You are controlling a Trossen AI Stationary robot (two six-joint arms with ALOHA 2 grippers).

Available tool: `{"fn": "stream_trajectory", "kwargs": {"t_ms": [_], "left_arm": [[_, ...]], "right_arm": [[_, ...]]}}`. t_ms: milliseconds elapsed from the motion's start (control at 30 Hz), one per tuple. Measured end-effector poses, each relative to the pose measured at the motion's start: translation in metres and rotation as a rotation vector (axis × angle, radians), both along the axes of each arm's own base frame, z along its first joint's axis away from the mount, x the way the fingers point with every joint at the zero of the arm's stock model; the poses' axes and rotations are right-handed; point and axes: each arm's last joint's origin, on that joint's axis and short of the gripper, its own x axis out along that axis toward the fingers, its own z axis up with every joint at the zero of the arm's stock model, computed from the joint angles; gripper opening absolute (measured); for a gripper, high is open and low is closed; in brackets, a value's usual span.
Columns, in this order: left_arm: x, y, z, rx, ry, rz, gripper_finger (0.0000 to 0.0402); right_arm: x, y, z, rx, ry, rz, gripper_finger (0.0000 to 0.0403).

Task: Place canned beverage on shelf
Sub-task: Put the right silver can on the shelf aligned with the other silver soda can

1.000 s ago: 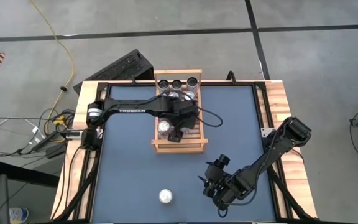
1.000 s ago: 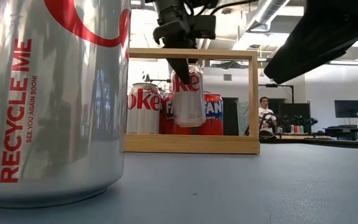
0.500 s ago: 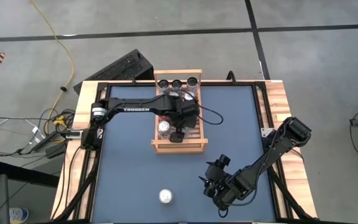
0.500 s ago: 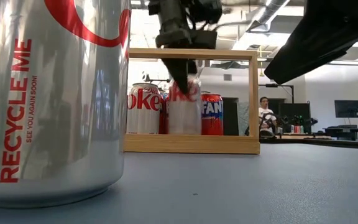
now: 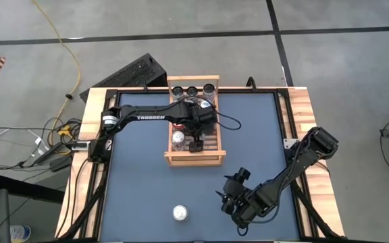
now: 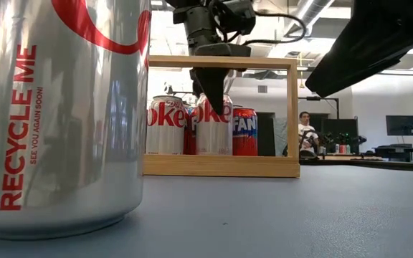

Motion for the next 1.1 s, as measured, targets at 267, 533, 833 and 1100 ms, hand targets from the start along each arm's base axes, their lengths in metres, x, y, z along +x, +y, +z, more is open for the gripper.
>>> {"fn": "stream_trajectory", "kwargs": {"t_ms": [267, 533, 833, 1100], "left_arm": [[-0.0033, -0.0016, -0.0006, -0.010, 0.039, 0.023, 0.0307], [-0.0039, -0.0056, -0.0036, -0.023, 0.047, 0.020, 0.0307], [-0.0037, -0.0069, -0.0037, -0.023, 0.047, 0.020, 0.0307], [-0.0036, -0.0075, -0.0038, -0.021, 0.047, 0.021, 0.0307]], "right_arm": [[-0.0001, -0.0001, 0.0000, -0.002, 0.000, 0.000, 0.0306], [-0.0003, -0.0001, 0.0000, 0.006, -0.005, -0.009, 0.0306], [-0.0003, -0.0001, -0.0001, 0.005, -0.005, -0.009, 0.0306], [-0.0003, -0.0001, -0.0001, 0.006, -0.004, -0.010, 0.0306]]}}
